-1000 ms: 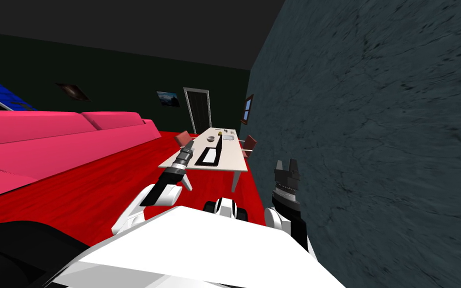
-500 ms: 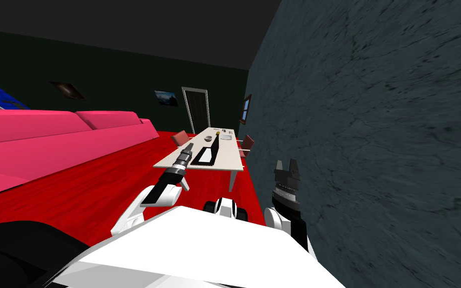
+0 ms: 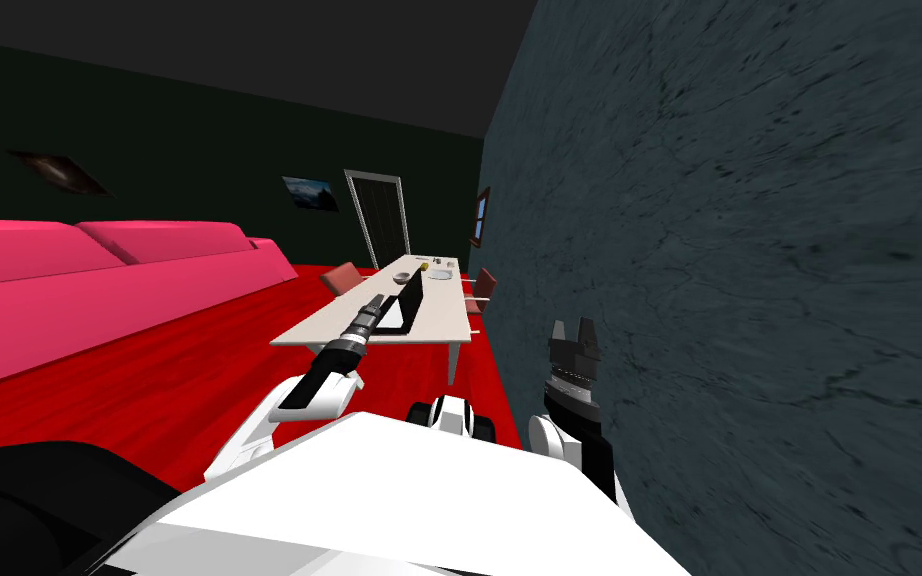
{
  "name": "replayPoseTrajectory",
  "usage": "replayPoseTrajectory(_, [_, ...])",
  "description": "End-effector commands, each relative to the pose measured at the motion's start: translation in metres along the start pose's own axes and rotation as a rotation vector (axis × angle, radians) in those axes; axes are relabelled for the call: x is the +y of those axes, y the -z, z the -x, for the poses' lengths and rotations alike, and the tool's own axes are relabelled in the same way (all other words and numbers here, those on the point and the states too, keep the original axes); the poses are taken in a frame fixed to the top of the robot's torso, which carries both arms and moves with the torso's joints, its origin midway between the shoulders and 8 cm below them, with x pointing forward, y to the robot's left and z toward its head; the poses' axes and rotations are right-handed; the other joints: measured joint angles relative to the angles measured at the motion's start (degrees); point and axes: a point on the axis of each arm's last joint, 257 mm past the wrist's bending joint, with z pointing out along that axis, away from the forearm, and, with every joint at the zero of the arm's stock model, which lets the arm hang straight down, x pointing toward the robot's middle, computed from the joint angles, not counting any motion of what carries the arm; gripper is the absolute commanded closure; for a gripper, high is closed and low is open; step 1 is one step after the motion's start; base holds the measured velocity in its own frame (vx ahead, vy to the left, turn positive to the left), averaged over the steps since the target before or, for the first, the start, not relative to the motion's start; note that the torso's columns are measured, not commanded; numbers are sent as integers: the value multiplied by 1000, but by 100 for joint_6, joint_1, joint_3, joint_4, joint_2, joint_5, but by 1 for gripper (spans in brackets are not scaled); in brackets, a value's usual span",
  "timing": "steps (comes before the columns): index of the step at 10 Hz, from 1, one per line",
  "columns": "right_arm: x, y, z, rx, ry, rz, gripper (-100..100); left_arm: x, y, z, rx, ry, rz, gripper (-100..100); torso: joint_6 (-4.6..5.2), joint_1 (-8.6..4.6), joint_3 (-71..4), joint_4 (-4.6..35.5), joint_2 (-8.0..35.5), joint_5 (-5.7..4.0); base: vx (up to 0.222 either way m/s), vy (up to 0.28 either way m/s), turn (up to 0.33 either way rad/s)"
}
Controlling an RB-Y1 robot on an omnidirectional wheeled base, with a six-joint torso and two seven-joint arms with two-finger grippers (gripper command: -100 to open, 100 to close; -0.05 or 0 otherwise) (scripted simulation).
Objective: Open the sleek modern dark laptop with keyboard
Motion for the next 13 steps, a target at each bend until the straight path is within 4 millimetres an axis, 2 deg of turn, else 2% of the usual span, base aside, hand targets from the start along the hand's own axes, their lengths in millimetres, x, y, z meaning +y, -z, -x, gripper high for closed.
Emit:
replayPoseTrajectory(1, [0,0,0,0,0,0,0,28,8,5,8,-69,79,-100,-2,-2,-4,-2,-8,-2,106,-103,-139])
replayPoseTrajectory(2, [0,0,0,0,0,0,0,38,11,8,10,-95,107,-100,-3,2,-5,-2,-7,0,110,-84,-165])
replayPoseTrajectory(4, [0,0,0,0,0,0,0,28,12,11,5,-86,95,-100,-4,18,9,4,16,4,67,-17,-27])
replayPoseTrajectory(5, [0,0,0,0,0,0,0,30,10,8,7,-84,93,-100,-2,19,5,3,6,5,52,3,-9])
replayPoseTrajectory(6, [0,0,0,0,0,0,0,30,10,8,7,-84,94,100,-3,9,6,2,11,3,9,1,0])
replayPoseTrajectory(7, [0,0,0,0,0,0,0,25,-3,19,-15,-99,46,100,-4,2,11,1,16,2,-111,7,-6])
replayPoseTrajectory(10, [0,0,0,0,0,0,0,32,-27,9,-11,-75,41,100,-14,20,14,4,15,10,-96,15,4])
replayPoseTrajectory(12, [0,0,0,0,0,0,0,58,-27,3,2,-75,90,100,-2,14,-25,-25,-46,15,7,5,9])
replayPoseTrajectory(13, [0,0,0,0,0,0,0,38,-43,18,-31,-83,16,100,5,24,-31,-50,-63,35,-133,2,0])
